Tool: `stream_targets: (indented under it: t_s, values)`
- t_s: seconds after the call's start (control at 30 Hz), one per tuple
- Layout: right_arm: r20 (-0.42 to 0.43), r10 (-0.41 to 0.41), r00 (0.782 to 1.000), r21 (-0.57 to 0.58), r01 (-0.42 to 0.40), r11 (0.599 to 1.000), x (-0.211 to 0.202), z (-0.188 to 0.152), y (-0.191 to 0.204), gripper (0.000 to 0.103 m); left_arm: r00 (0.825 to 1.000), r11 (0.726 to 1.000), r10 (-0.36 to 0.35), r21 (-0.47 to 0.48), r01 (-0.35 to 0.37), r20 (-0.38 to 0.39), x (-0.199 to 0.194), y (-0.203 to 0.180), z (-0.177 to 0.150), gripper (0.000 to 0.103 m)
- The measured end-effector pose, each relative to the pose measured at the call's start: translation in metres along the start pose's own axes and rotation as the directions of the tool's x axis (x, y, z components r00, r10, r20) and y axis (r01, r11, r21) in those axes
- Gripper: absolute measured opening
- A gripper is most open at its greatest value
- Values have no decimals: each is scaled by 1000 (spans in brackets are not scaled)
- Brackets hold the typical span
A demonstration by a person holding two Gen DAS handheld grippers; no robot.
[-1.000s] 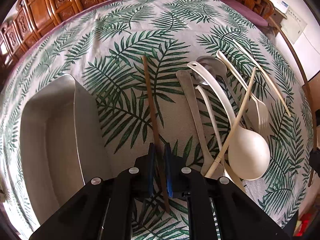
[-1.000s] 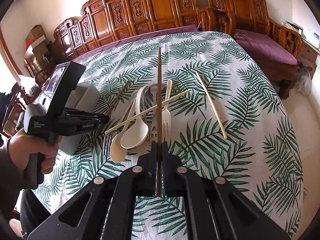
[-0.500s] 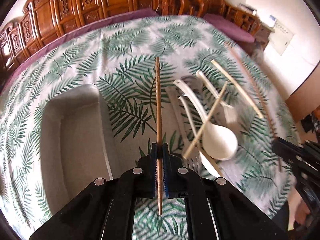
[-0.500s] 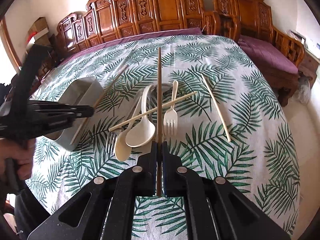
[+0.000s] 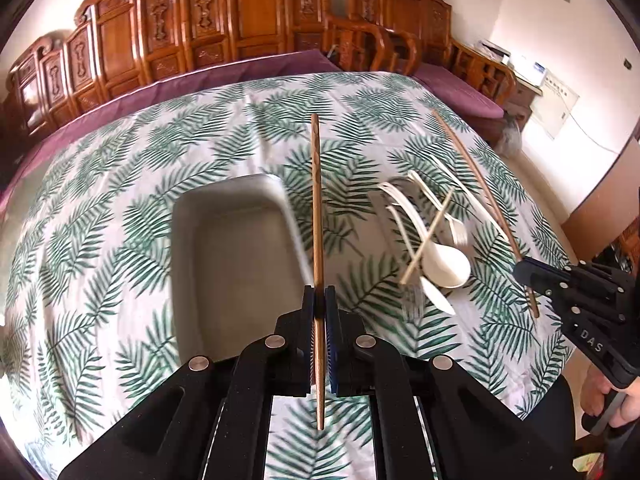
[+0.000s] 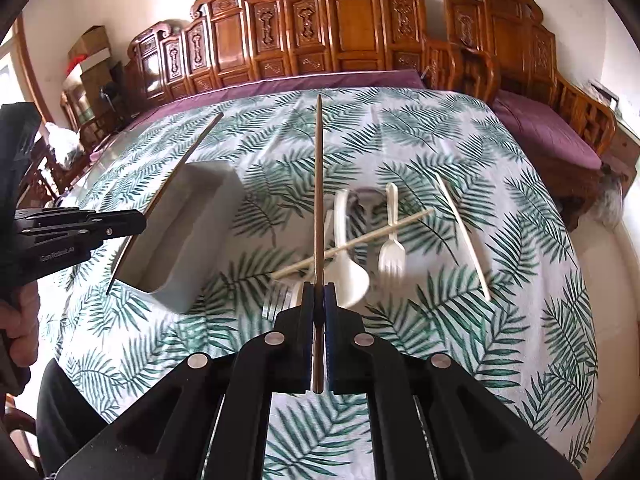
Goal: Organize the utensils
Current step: 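Carry the chopstick toward the grey tray with the right tool while the left tool grasps another chopstick, then lower both chopsticks into the grey tray and open both tools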
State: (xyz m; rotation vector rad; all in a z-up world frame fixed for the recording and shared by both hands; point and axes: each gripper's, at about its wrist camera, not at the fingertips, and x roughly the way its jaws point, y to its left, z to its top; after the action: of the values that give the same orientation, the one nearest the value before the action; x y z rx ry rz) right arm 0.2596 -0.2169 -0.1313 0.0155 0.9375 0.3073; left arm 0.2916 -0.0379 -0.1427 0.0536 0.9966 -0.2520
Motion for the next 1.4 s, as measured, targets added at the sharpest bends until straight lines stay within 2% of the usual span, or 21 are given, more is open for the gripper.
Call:
stream_targets:
  t_s: [0.4,0.43,0.47,0.53,0.9,1.1,1.4]
  values:
    - [-10,43,999,-56,-44,998,9,15,62,6,1000,997,9,-70,-8,14,1,47,-7,5]
    - [-12,46,999,-59,-47,997,11,18,67,6,1000,997,15,-74,-14,20,1,50,-8,8]
    - [-13,48,999,-62,-49,997,12,19,71,6,1000,997,20,-77,-18,19,2,53,-8,20]
    - [-20,52,998,-74,-53,996,16,21,81,6,999,997,34,-75,-32,30,0,58,-12,28]
    - [-70,80,994,-112,-87,990,52,31,125,6,992,993,30,-118,-16,124,-44,91,-34,30]
    - [-108,106,989,-81,-115,990,75,34,140,6,983,989,31,-145,-5,180,-72,105,-45,32]
    - [-145,113,983,-59,-123,991,102,37,154,6,965,991,76,-130,-44,253,-98,110,-57,34]
